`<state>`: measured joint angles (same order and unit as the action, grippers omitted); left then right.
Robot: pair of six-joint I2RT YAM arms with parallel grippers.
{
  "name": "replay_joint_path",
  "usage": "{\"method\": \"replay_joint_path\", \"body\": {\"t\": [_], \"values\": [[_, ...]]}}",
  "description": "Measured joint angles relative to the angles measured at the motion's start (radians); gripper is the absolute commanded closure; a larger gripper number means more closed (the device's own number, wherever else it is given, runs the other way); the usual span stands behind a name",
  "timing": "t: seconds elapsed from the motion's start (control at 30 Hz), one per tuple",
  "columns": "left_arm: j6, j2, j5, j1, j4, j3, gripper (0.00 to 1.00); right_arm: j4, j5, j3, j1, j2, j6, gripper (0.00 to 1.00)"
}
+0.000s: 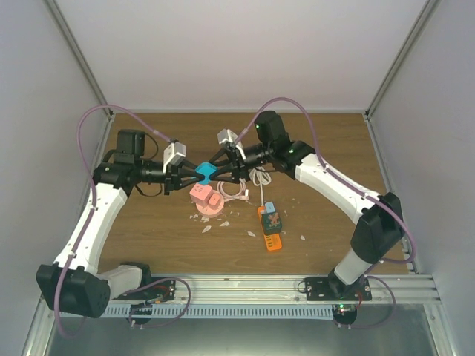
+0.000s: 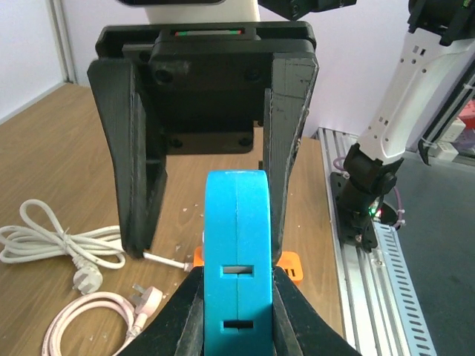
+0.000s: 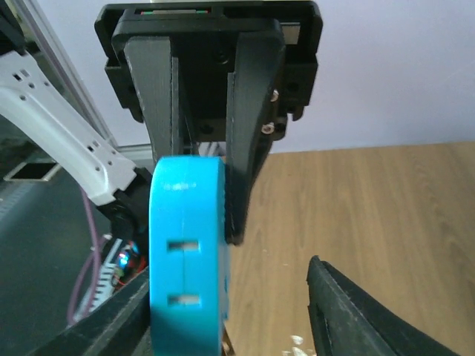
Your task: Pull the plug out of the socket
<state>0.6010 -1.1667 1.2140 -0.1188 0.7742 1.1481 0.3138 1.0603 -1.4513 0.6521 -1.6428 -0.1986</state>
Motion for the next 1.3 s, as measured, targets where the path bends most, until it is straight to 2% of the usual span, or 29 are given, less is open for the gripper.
{"method": "replay_joint_path", "body": {"t": [0.13,0.27,0.43,0.5,0.63,0.77,0.9,1.03,1.3], "values": [[-0.003,0.004,-0.008,-0.018,-0.005,0.0,1.0,0.001,-0.002,0.0,0.031,0.0,0.011,0.66],[-0.006,0.016,-0.022,-0.023,-0.014,-0.002,1.0,0.01,-0.004,-0.001,0.047,0.002,0.015,0.86],[-0.022,0.027,-0.05,-0.021,-0.02,-0.011,1.0,0.024,-0.016,-0.003,0.048,0.004,-0.007,0.99],[-0.014,0.029,-0.051,-0.021,-0.017,-0.014,0.95,0.03,-0.02,-0.003,0.049,0.005,-0.011,0.99],[-0.002,0.032,-0.053,-0.02,-0.005,-0.015,0.76,0.04,-0.024,-0.003,0.05,0.006,-0.019,0.99],[0.055,0.031,-0.063,-0.013,0.028,-0.013,0.66,0.053,-0.026,-0.002,0.049,0.008,-0.014,0.99],[0.116,0.017,-0.074,-0.006,0.104,0.002,0.65,0.053,-0.026,-0.002,0.039,0.022,-0.014,1.0],[0.145,-0.01,-0.074,-0.004,0.143,0.021,0.69,0.053,-0.027,-0.002,0.039,0.035,-0.015,0.99],[0.117,-0.016,-0.064,-0.004,0.143,0.04,0.67,0.055,-0.029,-0.002,0.039,0.037,-0.03,0.99]]}}
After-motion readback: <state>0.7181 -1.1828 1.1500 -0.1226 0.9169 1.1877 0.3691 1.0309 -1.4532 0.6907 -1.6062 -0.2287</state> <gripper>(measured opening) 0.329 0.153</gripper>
